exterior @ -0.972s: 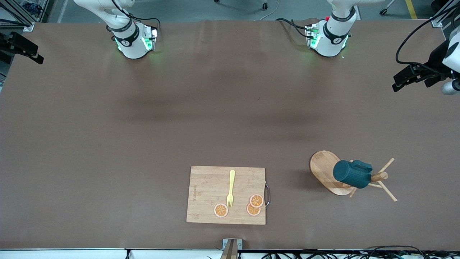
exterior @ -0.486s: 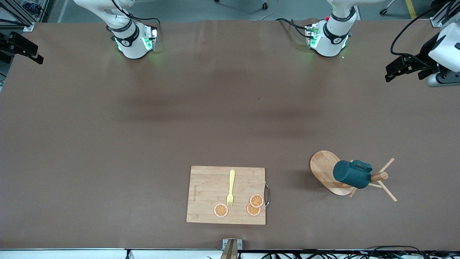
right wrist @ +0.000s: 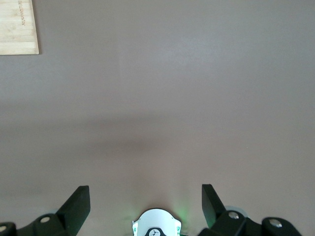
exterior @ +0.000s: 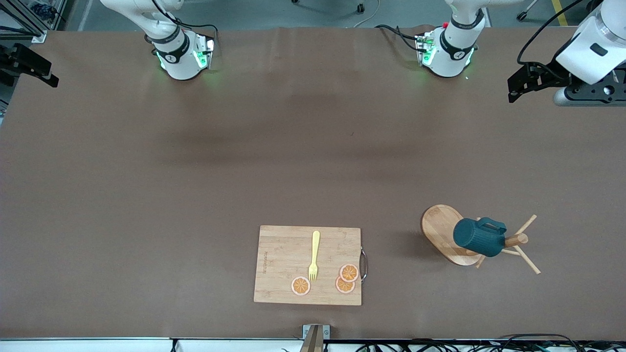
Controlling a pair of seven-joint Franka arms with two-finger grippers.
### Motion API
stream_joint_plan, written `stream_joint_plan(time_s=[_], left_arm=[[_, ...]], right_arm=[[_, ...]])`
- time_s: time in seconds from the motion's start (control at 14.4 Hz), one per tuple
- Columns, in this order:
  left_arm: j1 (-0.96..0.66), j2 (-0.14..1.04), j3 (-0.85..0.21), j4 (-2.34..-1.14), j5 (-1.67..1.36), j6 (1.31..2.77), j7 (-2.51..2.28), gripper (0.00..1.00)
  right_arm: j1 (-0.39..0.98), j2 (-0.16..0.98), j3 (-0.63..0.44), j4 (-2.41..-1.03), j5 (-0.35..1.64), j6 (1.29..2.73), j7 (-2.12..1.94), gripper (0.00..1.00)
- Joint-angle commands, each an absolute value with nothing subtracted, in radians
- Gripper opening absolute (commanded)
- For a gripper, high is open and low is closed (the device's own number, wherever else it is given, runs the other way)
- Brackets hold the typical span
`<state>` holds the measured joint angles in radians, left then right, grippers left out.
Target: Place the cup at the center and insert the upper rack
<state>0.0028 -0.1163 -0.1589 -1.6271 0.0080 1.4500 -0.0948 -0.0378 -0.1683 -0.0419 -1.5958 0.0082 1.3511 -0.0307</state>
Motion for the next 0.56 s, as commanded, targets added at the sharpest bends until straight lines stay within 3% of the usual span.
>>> stream_joint_plan(time_s=[0.0, 0.49], left_arm=[[0.017, -0.123, -0.155, -1.611, -0.009, 1.439, -0.075, 1.0], [0.021, -0.117, -0.15, -1.592, -0.028, 1.436, -0.08, 1.0]], right_arm=[[-0.038, -0.186, -0.037, -1.615, -0.012, 1.359, -0.034, 1.0], [-0.031, -0.186, -0.037, -1.618, -0.014, 1.353, -0.037, 1.0]])
